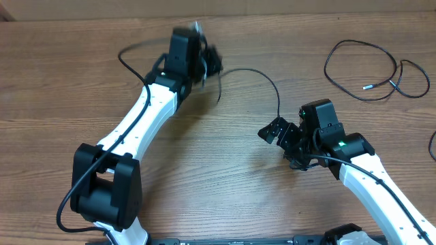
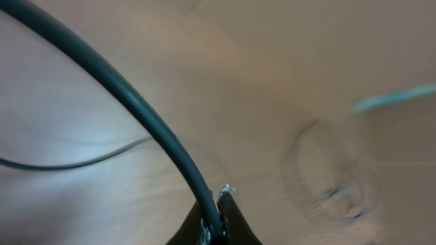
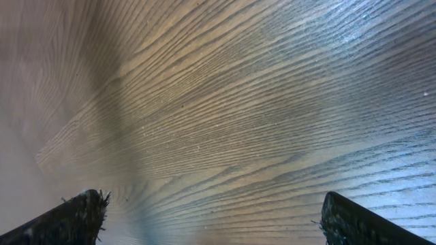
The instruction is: Untangle cables
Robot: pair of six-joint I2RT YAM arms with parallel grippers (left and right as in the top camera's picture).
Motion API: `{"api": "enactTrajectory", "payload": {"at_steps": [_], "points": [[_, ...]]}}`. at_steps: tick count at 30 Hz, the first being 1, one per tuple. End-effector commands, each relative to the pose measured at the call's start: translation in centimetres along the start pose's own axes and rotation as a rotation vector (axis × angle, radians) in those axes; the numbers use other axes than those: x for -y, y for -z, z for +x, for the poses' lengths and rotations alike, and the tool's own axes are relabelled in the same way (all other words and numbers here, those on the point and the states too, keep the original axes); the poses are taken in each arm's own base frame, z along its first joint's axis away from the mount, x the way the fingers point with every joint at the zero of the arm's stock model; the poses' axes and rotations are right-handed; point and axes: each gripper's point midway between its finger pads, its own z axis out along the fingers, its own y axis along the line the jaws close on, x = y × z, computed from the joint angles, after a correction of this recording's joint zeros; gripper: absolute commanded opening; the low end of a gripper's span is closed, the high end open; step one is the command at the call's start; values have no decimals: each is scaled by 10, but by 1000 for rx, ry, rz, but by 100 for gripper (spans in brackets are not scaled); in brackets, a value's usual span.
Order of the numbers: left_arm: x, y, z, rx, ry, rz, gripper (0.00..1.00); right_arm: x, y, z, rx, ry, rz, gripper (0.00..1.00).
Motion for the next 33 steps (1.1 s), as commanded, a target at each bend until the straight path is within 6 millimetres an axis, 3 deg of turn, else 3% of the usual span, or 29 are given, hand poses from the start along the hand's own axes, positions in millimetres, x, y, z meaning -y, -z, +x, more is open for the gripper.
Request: {"api": "enactTrajectory", "payload": {"at_steps": [1,5,10,16,20,22,24,25,26,27,29,33], "points": [[52,-1,-7,55,30,154,4,-2,0,-1,9,6,-1,100],[106,-11,2,138,-25,302,4,-2,0,-1,9,7,-1,100],[108,-54,23,113,-35,285,4,-2,0,-1,9,7,-1,100],[139,-108,33,-29,-63,411,4,-2,0,-1,9,7,-1,100],[137,-140,43,-98,-84,373,4,-2,0,-1,9,7,-1,100],[126,-156,52,-133,-70,329,5,-2,0,-1,9,7,-1,100],[110,-168,65,-167,-58,290,17,-2,0,-1,9,6,-1,100],[102,-173,71,-186,-52,269,36,-2,0,-1,9,6,-1,100],[94,-175,75,-198,-45,244,65,-2,0,-1,9,6,-1,100],[79,-177,77,-212,-38,191,100,-2,0,-1,9,7,-1,100],[62,-172,71,-229,-52,135,100,-2,0,-1,9,6,-1,100],[35,-142,31,-250,-80,37,100,-2,0,-1,9,7,-1,100]]}}
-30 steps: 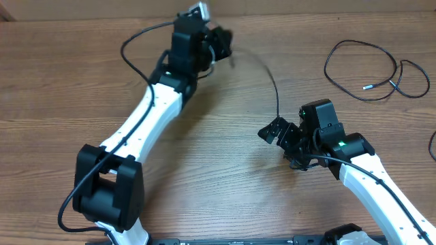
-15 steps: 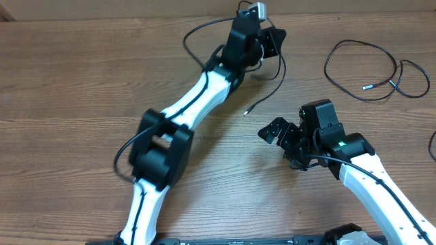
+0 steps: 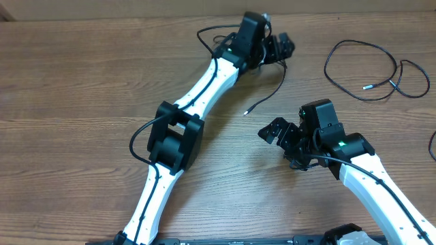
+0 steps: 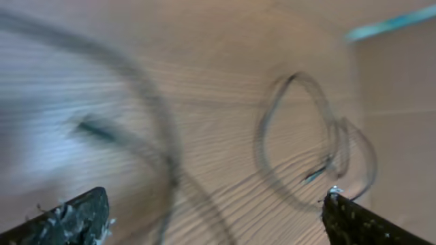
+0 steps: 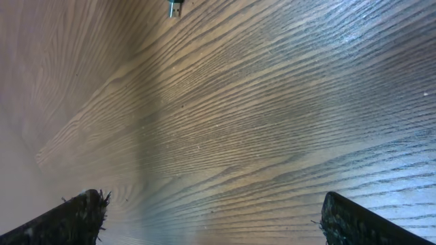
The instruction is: Untangle cables
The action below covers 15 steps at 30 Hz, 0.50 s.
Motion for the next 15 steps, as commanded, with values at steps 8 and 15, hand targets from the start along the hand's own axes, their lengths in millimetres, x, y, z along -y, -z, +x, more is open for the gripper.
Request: {"api": "enactTrajectory", "payload": {"at_steps": [8,15], "points": [[-23,196,-81,15,-55,-179,100,-2,0,-1,9,7,-1,100],[-26,277,-46,-93,-23,-263,100,-2,0,-1,9,7,-1,100]]}}
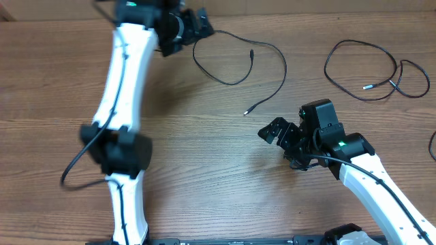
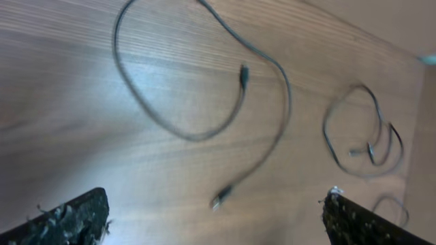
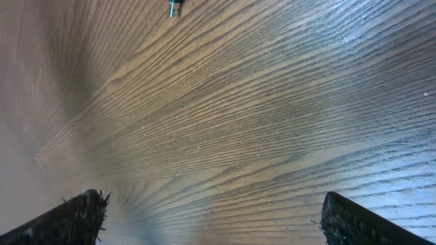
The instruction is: Untangle cables
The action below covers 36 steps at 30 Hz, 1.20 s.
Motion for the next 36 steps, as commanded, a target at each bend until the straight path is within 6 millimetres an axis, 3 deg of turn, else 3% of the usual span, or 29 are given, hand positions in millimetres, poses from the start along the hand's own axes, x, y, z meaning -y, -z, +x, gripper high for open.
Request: {"api": "enactTrajectory", "payload": {"at_steps": [1,4,9,14,25,29,36], "points": [[23,25,27,-41,-133,21,100,-2,0,-1,9,8,-1,100],[20,24,42,-87,-159,-14,100,-2,0,-1,9,8,-1,100],[6,34,46,-80,-162,-101,99,-2,0,-1,9,8,-1,100],[-14,62,49,-29,-153,-255,100,-2,0,-1,9,7,-1,100],[-32,135,62,114,-125,-426,100,-2,0,-1,9,7,-1,100],[-36,160,75,152,-112,-439,100,-2,0,-1,9,8,-1,100],[-84,203,111,291,48,-602,100,-2,0,-1,9,8,-1,100]]}}
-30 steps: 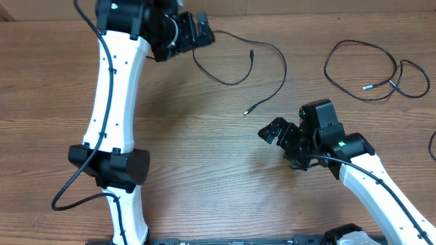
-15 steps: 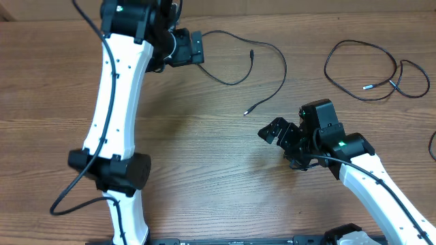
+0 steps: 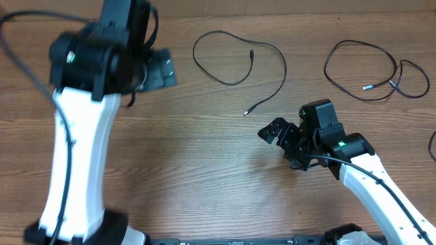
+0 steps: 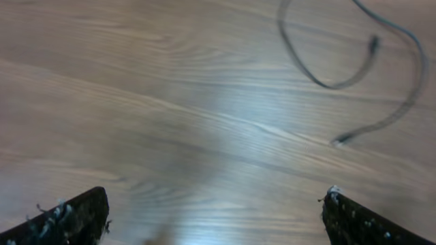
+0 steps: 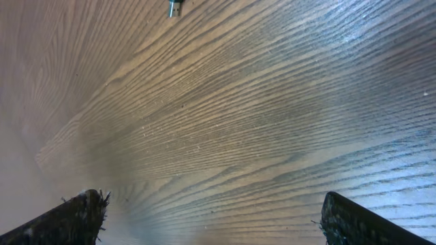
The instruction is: Untangle cables
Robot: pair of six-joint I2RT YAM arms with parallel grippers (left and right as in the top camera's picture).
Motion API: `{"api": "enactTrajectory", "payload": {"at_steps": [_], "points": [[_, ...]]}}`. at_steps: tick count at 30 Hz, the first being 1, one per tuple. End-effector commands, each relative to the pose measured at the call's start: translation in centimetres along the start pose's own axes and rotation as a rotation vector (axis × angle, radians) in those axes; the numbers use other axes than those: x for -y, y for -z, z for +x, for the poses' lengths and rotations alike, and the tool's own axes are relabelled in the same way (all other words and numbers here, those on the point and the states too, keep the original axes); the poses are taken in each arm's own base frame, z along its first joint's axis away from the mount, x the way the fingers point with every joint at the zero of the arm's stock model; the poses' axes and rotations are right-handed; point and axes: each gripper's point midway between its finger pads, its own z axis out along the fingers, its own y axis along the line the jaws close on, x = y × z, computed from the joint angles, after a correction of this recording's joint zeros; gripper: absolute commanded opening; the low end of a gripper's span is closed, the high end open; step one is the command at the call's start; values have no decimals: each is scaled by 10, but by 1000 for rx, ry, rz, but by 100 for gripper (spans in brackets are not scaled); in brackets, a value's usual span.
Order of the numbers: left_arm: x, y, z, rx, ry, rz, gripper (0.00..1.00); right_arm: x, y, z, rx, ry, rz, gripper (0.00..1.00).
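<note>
A loose black cable point(image 3: 235, 64) lies in an open loop at the back middle of the table, one plug end point(image 3: 246, 112) pointing toward the front. In the left wrist view the same cable point(image 4: 320, 83) shows at the upper right. My left gripper point(image 3: 160, 70) hangs high, left of the loop, and is open with nothing between its fingers point(image 4: 75, 218). A second black cable point(image 3: 361, 64) lies coiled at the back right. My right gripper point(image 3: 278, 131) stands open low over bare wood, in front of the first cable's plug point(image 5: 175, 8).
A bit of a third cable point(image 3: 433, 146) pokes in at the right edge. The wooden table point(image 3: 204, 177) fills the view. My raised left arm point(image 3: 88, 122) covers much of the left side in the overhead view.
My left arm has moved from the back left corner toward the front and up nearer the camera, its gripper still open. The cable loop and the right arm have not moved.
My left gripper was shut on the black cable at the back left-middle. Then it stood open at the back centre with the cable under it. After that the cable lay free in a loop and the gripper was off to the left, where it is still.
</note>
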Motion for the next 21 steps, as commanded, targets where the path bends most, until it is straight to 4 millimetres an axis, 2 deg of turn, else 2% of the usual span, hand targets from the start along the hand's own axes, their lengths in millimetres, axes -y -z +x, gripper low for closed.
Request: {"api": "enactTrajectory", "payload": {"at_steps": [1,6,9,13,17,21], "points": [[-40,8,17,99,104,-118,100,-2,0,-1,9,7,-1,100],[-69,-6,58,184,166,-115,100,-2,0,-1,9,7,-1,100],[-89,-18,88,175,157,-159,99,-2,0,-1,10,7,-1,100],[-100,-34,116,115,136,-188,100,-2,0,-1,10,7,-1,100],[-103,-48,127,64,117,-221,99,-2,0,-1,9,7,-1,100],[-103,-54,130,45,110,-233,100,-2,0,-1,9,7,-1,100]]}}
